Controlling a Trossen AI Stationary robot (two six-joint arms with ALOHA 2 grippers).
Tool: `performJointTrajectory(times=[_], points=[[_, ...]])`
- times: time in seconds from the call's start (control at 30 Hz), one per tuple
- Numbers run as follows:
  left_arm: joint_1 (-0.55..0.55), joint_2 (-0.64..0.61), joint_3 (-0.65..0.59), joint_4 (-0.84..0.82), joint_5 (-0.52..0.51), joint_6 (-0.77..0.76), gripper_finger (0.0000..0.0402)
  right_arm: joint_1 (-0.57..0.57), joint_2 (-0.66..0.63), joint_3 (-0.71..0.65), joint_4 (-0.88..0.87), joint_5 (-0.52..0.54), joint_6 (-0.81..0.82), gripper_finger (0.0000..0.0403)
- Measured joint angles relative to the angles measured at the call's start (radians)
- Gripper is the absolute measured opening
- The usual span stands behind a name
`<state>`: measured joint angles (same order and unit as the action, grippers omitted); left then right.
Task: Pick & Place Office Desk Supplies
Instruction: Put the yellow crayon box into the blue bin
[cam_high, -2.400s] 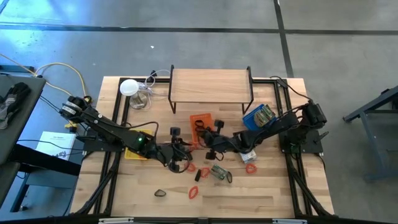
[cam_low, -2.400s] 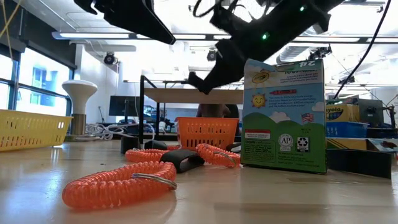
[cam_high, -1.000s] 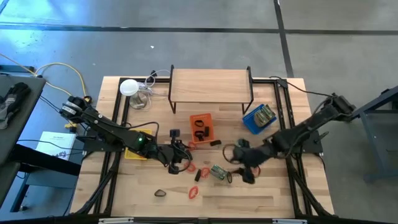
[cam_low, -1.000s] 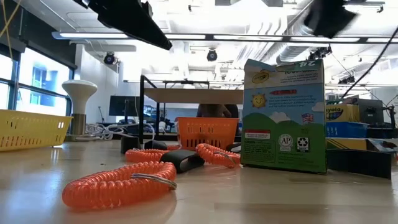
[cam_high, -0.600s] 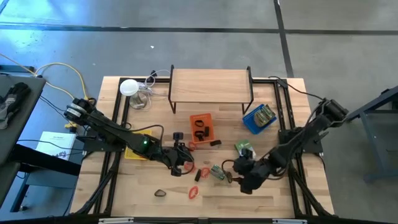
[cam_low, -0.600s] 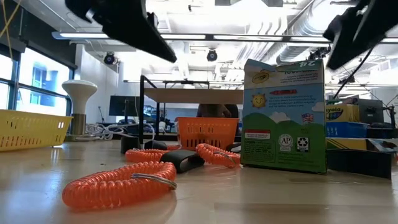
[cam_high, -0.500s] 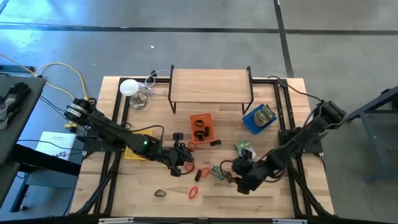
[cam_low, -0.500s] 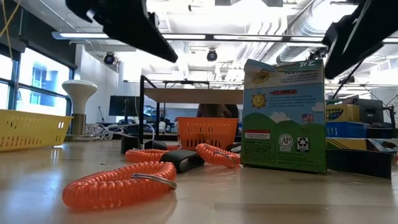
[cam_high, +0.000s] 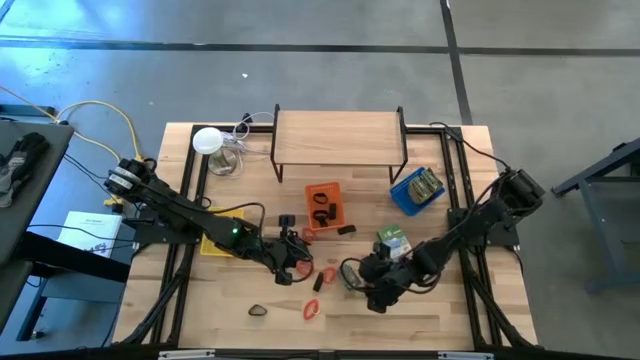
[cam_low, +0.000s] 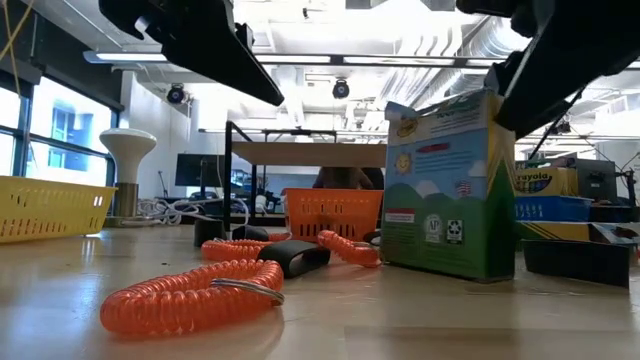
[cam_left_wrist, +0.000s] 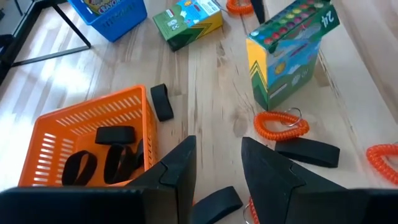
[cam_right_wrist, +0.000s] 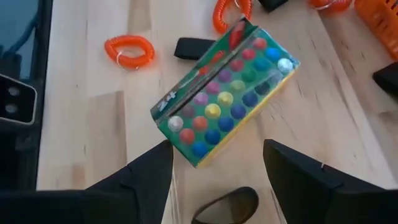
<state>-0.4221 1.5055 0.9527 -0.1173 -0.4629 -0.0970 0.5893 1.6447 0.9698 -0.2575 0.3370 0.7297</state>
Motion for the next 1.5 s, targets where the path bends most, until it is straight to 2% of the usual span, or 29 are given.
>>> performJointTrajectory(times=[0.2,0.33,0.5,0.77,1.03,1.3,1.5], points=[[0.000,0.000,0.000,0.001,0.005,-0.040,0.0120,-0.004,0.000,0.000,0.027,0.039,-0.013,0.0237],[0.005,0.027,0.001,0.044,0.144,-0.084,0.0120,-0.003,0.000,0.000,0.028,0.039,-0.010,0.0237],[0.014,0.120,0.001,0.182,0.298,-0.072,0.0120,-0.009,0.000,0.000,0.032,0.044,-0.001,0.0237],[0.030,0.212,0.001,0.397,0.410,0.061,0.0120,-0.009,0.000,0.000,0.046,0.083,0.009,0.0237],[0.073,0.276,0.002,0.568,0.536,-0.010,0.0120,-0.009,0.000,0.000,0.068,0.084,0.081,0.0237],[0.067,0.296,0.001,0.571,0.526,-0.016,0.0120,-0.010,0.000,0.000,0.100,0.116,0.117,0.0237],[0.034,0.327,0.002,0.638,0.479,-0.088,0.0120,-0.010,0.000,0.000,0.109,0.169,0.168,0.0237]])
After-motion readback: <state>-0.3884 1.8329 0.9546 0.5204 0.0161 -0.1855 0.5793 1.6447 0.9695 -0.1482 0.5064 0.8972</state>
